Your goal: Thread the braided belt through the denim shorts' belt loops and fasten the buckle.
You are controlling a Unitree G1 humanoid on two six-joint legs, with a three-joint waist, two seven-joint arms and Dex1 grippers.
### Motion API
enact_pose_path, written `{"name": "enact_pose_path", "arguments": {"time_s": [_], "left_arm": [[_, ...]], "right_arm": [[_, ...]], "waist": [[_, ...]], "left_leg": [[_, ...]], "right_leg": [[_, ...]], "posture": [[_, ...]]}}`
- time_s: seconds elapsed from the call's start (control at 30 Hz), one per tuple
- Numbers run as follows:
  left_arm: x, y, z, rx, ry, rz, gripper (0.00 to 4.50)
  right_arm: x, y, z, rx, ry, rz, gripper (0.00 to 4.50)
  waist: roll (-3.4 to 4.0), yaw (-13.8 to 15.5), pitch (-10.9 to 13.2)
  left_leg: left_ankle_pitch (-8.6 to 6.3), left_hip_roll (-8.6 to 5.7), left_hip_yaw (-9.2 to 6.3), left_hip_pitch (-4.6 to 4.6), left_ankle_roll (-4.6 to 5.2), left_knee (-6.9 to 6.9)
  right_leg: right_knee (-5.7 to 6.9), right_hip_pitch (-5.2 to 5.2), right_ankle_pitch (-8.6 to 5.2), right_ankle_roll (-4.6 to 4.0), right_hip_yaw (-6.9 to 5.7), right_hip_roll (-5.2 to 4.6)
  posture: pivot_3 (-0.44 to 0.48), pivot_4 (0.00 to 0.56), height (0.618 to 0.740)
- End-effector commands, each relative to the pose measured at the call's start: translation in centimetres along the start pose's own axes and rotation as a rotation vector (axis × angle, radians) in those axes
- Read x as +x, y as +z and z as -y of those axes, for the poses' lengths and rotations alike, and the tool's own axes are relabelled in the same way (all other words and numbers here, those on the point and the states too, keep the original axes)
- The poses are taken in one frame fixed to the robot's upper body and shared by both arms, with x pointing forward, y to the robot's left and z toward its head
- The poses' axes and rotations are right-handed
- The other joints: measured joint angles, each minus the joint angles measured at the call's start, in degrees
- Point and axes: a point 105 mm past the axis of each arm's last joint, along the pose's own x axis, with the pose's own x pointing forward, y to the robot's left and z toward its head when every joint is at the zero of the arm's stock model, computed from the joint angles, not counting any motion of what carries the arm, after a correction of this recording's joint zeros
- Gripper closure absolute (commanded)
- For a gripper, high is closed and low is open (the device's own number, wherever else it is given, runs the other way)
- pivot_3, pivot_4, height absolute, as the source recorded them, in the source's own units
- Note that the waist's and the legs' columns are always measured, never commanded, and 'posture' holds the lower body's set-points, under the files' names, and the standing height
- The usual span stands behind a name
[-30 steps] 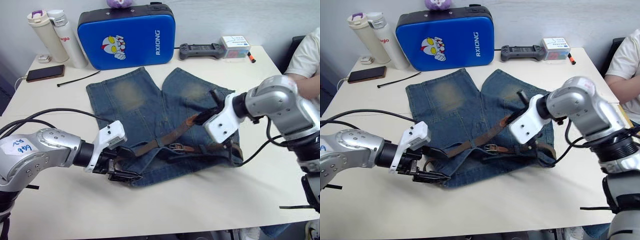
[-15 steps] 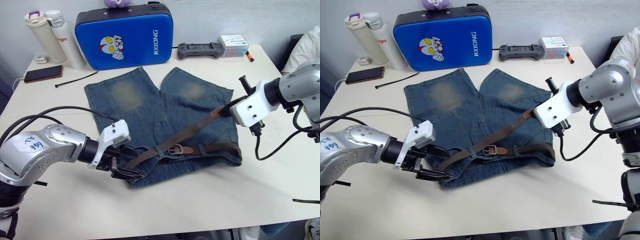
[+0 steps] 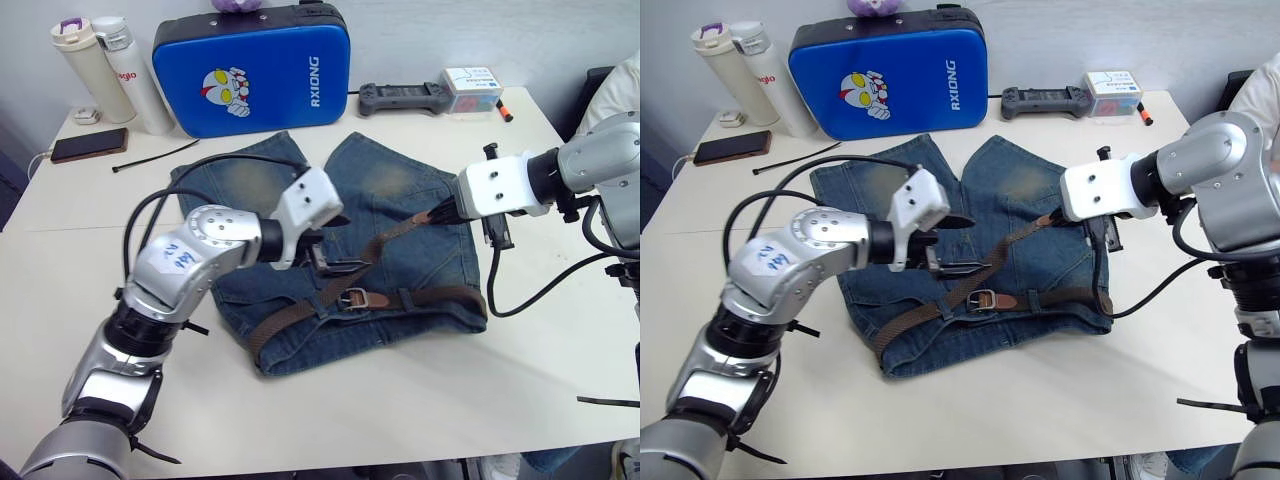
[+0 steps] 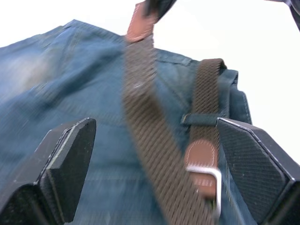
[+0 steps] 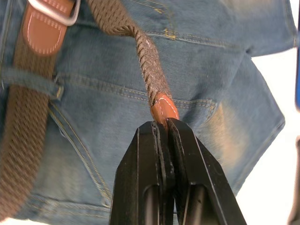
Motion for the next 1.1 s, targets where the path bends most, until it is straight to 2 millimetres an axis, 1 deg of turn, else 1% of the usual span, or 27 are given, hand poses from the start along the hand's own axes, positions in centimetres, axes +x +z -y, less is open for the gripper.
{"name": "enact_pose_path", "arguments": {"time_s": [0.03, 0.1, 0.17, 0.2, 0.27, 0.37, 0.5, 0.53, 0.57, 0.6, 0.63, 0.67, 0.77, 0.8, 0.83, 0.9, 0.93, 0.97, 1.0, 1.1], "left_arm": [[1.3, 0.7, 0.1, 0.060, 0.023, 0.019, 0.00], [2.1, 0.6, -0.3, 0.045, 0.040, 0.015, 0.00], [2.7, 1.0, -0.5, 0.015, 0.054, 0.037, 0.00], [3.0, 1.2, -0.6, 0.010, 0.057, 0.043, 0.54], [3.6, 1.0, -0.8, 0.007, 0.078, 0.030, 1.17], [3.9, 0.7, -1.1, 0.020, 0.108, 0.009, 2.53], [4.0, 1.2, -1.1, 0.000, 0.101, 0.034, 4.22], [3.9, 1.3, -1.1, -0.002, 0.099, 0.036, 4.48], [3.8, 1.3, -1.2, -0.004, 0.097, 0.037, 4.48], [3.7, 1.3, -1.2, -0.004, 0.097, 0.037, 4.50], [3.4, 1.3, -1.4, -0.025, 0.096, 0.042, 4.50], [3.1, 1.3, -1.5, -0.041, 0.096, 0.047, 4.50], [1.8, 1.1, -2.0, -0.122, 0.106, 0.063, 4.50], [1.4, 1.0, -2.3, -0.151, 0.121, 0.068, 4.50], [0.9, 0.7, -2.6, -0.184, 0.139, 0.069, 4.50], [-0.2, -0.2, -3.4, -0.256, 0.182, 0.064, 4.50], [-0.7, -0.6, -3.6, -0.269, 0.200, 0.052, 4.50], [-1.1, -1.1, -3.8, -0.275, 0.215, 0.037, 4.50], [-1.4, -1.4, -3.8, -0.274, 0.222, 0.025, 4.50], [-1.8, -2.0, -3.7, -0.247, 0.228, -0.012, 4.50]], "right_arm": [[-1.1, 1.7, 0.4, 0.056, -0.036, 0.059, 4.46], [-1.2, 1.9, 0.3, 0.085, -0.034, 0.064, 4.46], [-1.3, 1.9, 0.2, 0.098, -0.034, 0.062, 4.46], [-1.3, 2.0, 0.2, 0.102, -0.035, 0.063, 4.50], [-1.4, 2.1, 0.1, 0.112, -0.037, 0.067, 4.50], [-1.5, 2.4, -0.1, 0.129, -0.040, 0.083, 4.50], [-1.5, 1.9, -0.3, 0.170, -0.050, 0.066, 4.50], [-1.5, 1.7, -0.4, 0.202, -0.042, 0.067, 4.50], [-1.5, 1.7, -0.6, 0.228, -0.035, 0.073, 4.50], [-1.5, 1.7, -0.6, 0.246, -0.030, 0.077, 4.12], [-1.6, 1.6, -0.3, 0.258, -0.056, 0.084, 3.73], [-1.6, 1.6, 0.0, 0.262, -0.078, 0.088, 3.51], [-1.7, 1.3, -0.4, 0.280, -0.096, 0.093, 2.21], [-1.7, 1.4, -0.7, 0.292, -0.097, 0.099, 1.64], [-1.8, 1.5, -1.0, 0.310, -0.100, 0.111, 1.18], [-0.9, 1.9, -2.3, 0.321, -0.093, 0.137, 0.25], [-0.1, 2.2, -3.2, 0.311, -0.076, 0.147, 0.01], [0.7, 2.6, -3.9, 0.303, -0.074, 0.160, 0.01], [1.3, 2.8, -4.2, 0.302, -0.093, 0.174, 0.01], [2.1, 3.2, -3.7, 0.286, -0.186, 0.190, 0.01]], "waist": [[0.00, 0.09, 0.00], [0.00, 0.10, 0.00], [0.00, 0.19, 0.00], [0.00, 0.19, 0.00], [0.00, 0.20, 0.00], [0.00, 0.10, 0.00], [0.00, 0.17, 0.00], [0.00, 0.18, 0.00], [0.00, 0.18, 0.00], [0.00, 0.18, 0.00], [0.00, 0.16, 0.00], [0.00, 0.13, 0.00], [0.00, 0.15, 0.00], [0.00, 0.15, 0.00], [0.00, 0.17, 0.00], [0.00, 0.17, 0.00], [-0.01, 0.13, 0.00], [-0.01, 0.10, 0.00], [-0.01, 0.06, -0.01], [-0.01, 0.03, -0.01]], "left_leg": [[0.00, 0.00, 0.00, -0.01, 0.00, 0.05], [0.00, -0.02, 0.00, -0.03, 0.00, 0.11], [0.00, -0.04, 0.00, -0.03, 0.00, 0.13], [0.00, -0.05, 0.00, -0.03, 0.00, 0.14], [-0.01, -0.06, 0.00, -0.03, 0.01, 0.16], [-0.01, -0.06, 0.00, -0.04, 0.01, 0.16], [-0.01, -0.06, 0.01, -0.04, 0.01, 0.16], [-0.01, -0.06, 0.01, -0.04, 0.01, 0.17], [-0.01, -0.06, 0.01, -0.04, 0.01, 0.18], [-0.01, -0.07, 0.01, -0.04, 0.01, 0.18], [-0.01, -0.07, 0.01, -0.04, 0.01, 0.18], [-0.01, -0.07, 0.01, -0.04, 0.01, 0.18], [-0.01, -0.07, 0.01, -0.04, 0.00, 0.18], [-0.01, -0.07, 0.01, -0.04, 0.00, 0.18], [-0.01, -0.07, 0.01, -0.04, 0.00, 0.20], [-0.01, -0.07, 0.01, -0.04, 0.00, 0.19], [-0.01, -0.06, 0.00, -0.04, 0.00, 0.19], [-0.01, -0.05, -0.01, -0.04, 0.00, 0.19], [-0.01, -0.05, 0.00, -0.03, 0.00, 0.19], [-0.01, -0.06, 0.03, -0.02, 0.00, 0.25]], "right_leg": [[0.01, 0.00, 0.00, 0.00, 0.00, 0.00], [0.05, 0.00, 0.00, 0.00, 0.01, -0.01], [0.10, 0.00, 0.00, 0.00, 0.00, -0.02], [0.13, 0.00, 0.00, 0.00, 0.00, -0.02], [0.14, 0.00, 0.00, 0.00, 0.00, -0.03], [0.14, -0.01, 0.00, 0.00, 0.00, -0.03], [0.30, -0.04, 0.00, 0.00, 0.01, -0.03], [0.31, -0.03, 0.00, 0.00, 0.01, -0.04], [0.32, -0.03, 0.00, 0.00, 0.01, -0.04], [0.32, -0.03, 0.00, 0.00, 0.01, -0.04], [0.32, -0.03, 0.00, 0.00, 0.01, -0.04], [0.32, -0.04, 0.00, 0.00, 0.01, -0.04], [0.33, -0.05, 0.00, 0.00, 0.01, -0.04], [0.33, -0.05, 0.00, 0.00, 0.01, -0.04], [0.34, -0.05, 0.00, 0.00, 0.01, -0.04], [0.36, -0.05, 0.00, 0.00, 0.01, -0.04], [0.38, -0.05, 0.00, 0.00, 0.01, -0.04], [0.40, -0.04, 0.00, 0.00, 0.00, -0.03], [0.44, -0.05, 0.00, 0.00, 0.00, -0.03], [0.46, -0.05, 0.00, 0.00, 0.03, -0.03]], "posture": [[0.000, 0.150, 0.740], [0.000, 0.150, 0.740], [0.000, 0.150, 0.740], [0.000, 0.150, 0.740], [0.000, 0.150, 0.740], [0.000, 0.150, 0.740], [0.000, 0.150, 0.740], [0.000, 0.150, 0.740], [0.000, 0.150, 0.740], [0.000, 0.150, 0.740], [0.000, 0.150, 0.740], [0.000, 0.150, 0.740], [0.000, 0.150, 0.740], [0.000, 0.150, 0.740], [0.000, 0.150, 0.740], [0.000, 0.150, 0.740], [0.000, 0.150, 0.740], [0.000, 0.150, 0.740], [0.000, 0.150, 0.740], [0.000, 0.150, 0.740]]}}
